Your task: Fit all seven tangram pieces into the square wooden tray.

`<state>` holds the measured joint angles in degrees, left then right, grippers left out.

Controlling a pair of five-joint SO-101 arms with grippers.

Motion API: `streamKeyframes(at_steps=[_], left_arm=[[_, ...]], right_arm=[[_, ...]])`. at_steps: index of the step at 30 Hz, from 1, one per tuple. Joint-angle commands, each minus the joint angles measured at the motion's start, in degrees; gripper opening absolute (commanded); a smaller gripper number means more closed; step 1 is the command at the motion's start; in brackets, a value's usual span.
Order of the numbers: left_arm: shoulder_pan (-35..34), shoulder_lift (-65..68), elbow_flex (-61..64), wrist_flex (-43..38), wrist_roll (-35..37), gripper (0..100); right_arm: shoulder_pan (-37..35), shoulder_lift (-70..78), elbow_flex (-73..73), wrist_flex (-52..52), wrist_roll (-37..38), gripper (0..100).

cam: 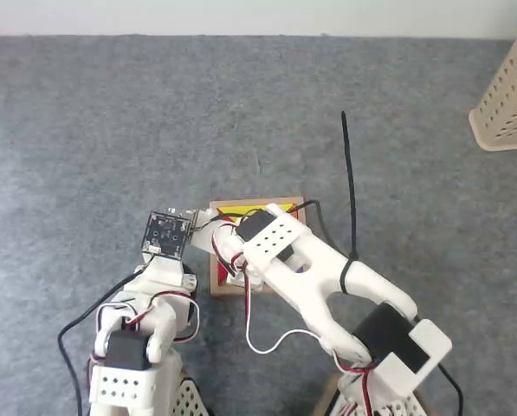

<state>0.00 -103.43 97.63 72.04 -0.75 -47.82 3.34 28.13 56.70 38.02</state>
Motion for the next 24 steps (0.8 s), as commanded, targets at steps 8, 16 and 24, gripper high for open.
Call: streamKeyframes(at_steps=[8,16,24], left_arm=[[-0.3,-1.2,-1.1,0.4,0.4,1],[-0.3,-1.2,-1.1,0.4,0.4,1],[-0.2,-1.2,-1.1,0.4,0.4,1]], right_arm=[[-0.2,-0.8,-2.0,-0.8,7.7,9.5],[-0.3,-1.3,-2.6,1.7,7.4,9.6],[-0.3,-1.3,-5.5,5.2,2.5,20.6]])
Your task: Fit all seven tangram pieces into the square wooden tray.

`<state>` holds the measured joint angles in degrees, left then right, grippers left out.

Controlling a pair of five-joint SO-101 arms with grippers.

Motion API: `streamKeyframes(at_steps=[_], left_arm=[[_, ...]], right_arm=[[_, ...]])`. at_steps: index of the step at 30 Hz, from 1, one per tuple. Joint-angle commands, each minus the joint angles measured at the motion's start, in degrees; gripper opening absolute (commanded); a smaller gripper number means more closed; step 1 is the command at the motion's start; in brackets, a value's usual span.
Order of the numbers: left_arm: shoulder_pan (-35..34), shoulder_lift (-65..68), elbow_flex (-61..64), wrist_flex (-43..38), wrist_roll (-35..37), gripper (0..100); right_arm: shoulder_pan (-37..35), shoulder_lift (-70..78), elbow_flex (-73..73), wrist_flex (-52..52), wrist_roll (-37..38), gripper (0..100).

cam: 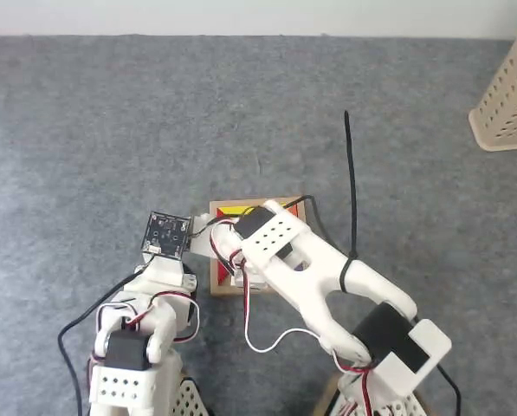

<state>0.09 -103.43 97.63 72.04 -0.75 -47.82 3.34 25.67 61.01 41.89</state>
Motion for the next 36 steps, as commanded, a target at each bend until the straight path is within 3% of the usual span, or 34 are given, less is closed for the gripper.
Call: streamKeyframes(at_steps=[1,9,20,24,27,29,36], left_arm=[[-0.3,-1.2,-1.1,0.4,0.4,1],[-0.4,-1.2,-1.1,0.4,0.4,1],[-0.4,-1.2,-1.1,0.4,0.4,1],[-0.4,-1.2,-1.1,0.4,0.4,1],[-0.4,-1.2,-1.1,0.4,0.4,1],[-0.4,-1.2,-1.1,0.4,0.4,1],[-0.4,-1.2,-1.1,0.4,0.4,1]], right_arm=[[-0.2,-1.3,-3.0,1.0,-1.4,20.6],[1.5,-1.3,-2.8,1.1,-1.7,20.4],[6.1,-7.4,-2.8,7.2,-1.9,9.8],[6.9,-10.2,-2.8,7.0,-9.7,8.9],[8.4,-10.6,-2.7,5.3,-15.8,0.3],[9.5,-10.4,-2.5,4.3,-19.3,1.7],[7.5,-10.0,6.2,-4.4,-20.8,0.7]])
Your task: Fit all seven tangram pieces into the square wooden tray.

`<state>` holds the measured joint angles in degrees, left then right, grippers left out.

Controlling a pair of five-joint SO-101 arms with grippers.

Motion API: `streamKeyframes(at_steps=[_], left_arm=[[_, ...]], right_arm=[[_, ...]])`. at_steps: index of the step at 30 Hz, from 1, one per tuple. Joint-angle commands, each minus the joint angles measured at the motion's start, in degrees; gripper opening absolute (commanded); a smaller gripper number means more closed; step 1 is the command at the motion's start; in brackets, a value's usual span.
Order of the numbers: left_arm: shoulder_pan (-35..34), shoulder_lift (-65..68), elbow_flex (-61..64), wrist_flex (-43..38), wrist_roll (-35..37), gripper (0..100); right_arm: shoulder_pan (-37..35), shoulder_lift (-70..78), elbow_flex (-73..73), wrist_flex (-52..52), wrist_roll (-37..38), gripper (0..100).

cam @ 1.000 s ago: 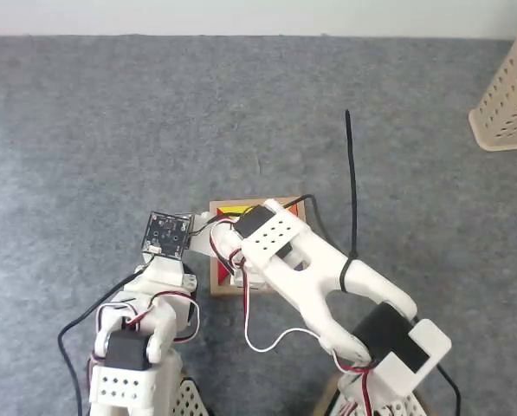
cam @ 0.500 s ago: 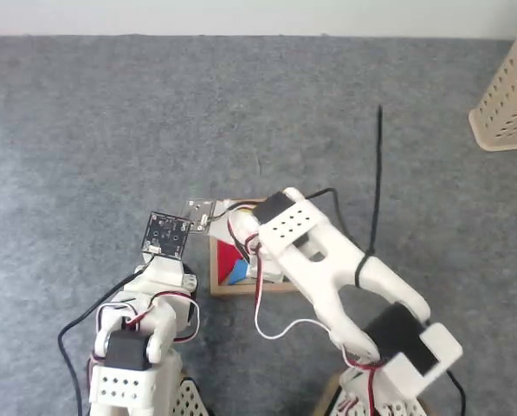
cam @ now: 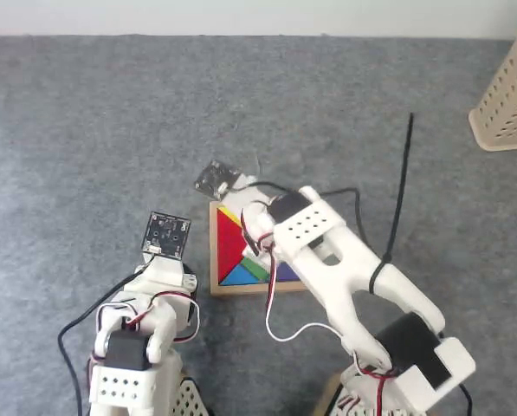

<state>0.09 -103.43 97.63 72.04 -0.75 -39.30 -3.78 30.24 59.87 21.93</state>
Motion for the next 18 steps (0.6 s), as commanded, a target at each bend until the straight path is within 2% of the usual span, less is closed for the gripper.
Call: streamKeyframes(at_steps=[1,10,15,18], left_arm=[[-0.4,-1.2,-1.1,0.4,0.4,1],[-0.4,-1.2,-1.1,0.4,0.4,1],[-0.4,-1.2,-1.1,0.4,0.4,1],[-0.4,-1.2,-1.1,0.4,0.4,1]], right_arm=[[-1.3,-2.8,2.3,-4.0,-0.9,0.7],[2.0,-3.4,4.0,-5.8,-1.3,0.7],[8.0,-9.5,4.3,-5.2,-6.6,0.7],[12.5,-16.3,7.8,-5.5,-6.9,0.7]])
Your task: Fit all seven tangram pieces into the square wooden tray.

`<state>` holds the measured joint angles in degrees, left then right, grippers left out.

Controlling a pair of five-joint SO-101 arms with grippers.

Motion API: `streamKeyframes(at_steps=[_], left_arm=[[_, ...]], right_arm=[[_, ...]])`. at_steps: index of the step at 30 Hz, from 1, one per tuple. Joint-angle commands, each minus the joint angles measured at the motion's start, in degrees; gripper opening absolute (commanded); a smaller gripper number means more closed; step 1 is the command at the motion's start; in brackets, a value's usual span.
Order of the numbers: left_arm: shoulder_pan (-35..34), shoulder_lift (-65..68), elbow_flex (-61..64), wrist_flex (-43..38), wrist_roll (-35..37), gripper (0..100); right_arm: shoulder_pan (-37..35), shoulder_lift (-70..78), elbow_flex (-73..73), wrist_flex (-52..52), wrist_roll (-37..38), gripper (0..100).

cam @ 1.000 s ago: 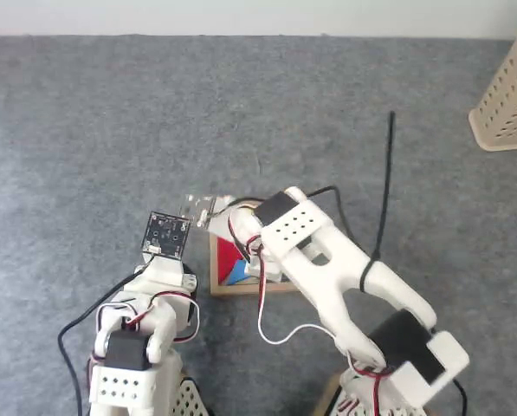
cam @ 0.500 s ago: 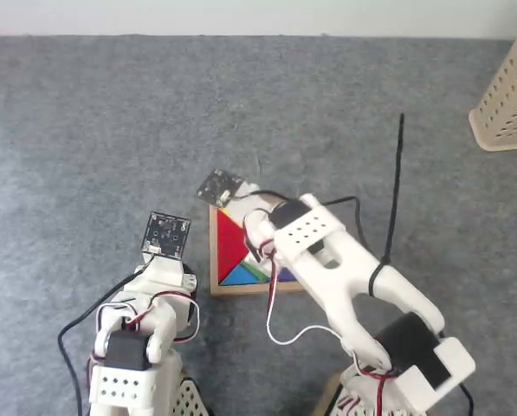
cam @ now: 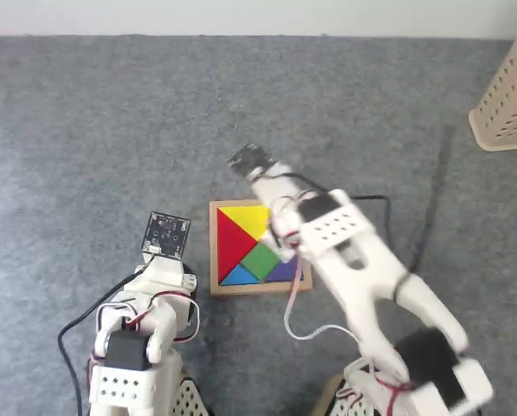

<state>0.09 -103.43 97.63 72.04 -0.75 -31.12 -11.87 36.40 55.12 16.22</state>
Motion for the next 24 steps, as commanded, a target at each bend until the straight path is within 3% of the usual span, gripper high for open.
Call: streamKeyframes(at_steps=[1,16,24], left_arm=[[-0.4,-1.2,-1.1,0.4,0.4,1],[-0.4,-1.2,-1.1,0.4,0.4,1],[-0.4,-1.2,-1.1,0.4,0.4,1]], right_arm=[[5.8,-10.9,3.3,-0.7,-1.0,0.7],[29.1,-55.4,41.7,-0.4,-0.7,0.9],[31.0,-73.8,52.7,-0.4,-0.8,0.9]])
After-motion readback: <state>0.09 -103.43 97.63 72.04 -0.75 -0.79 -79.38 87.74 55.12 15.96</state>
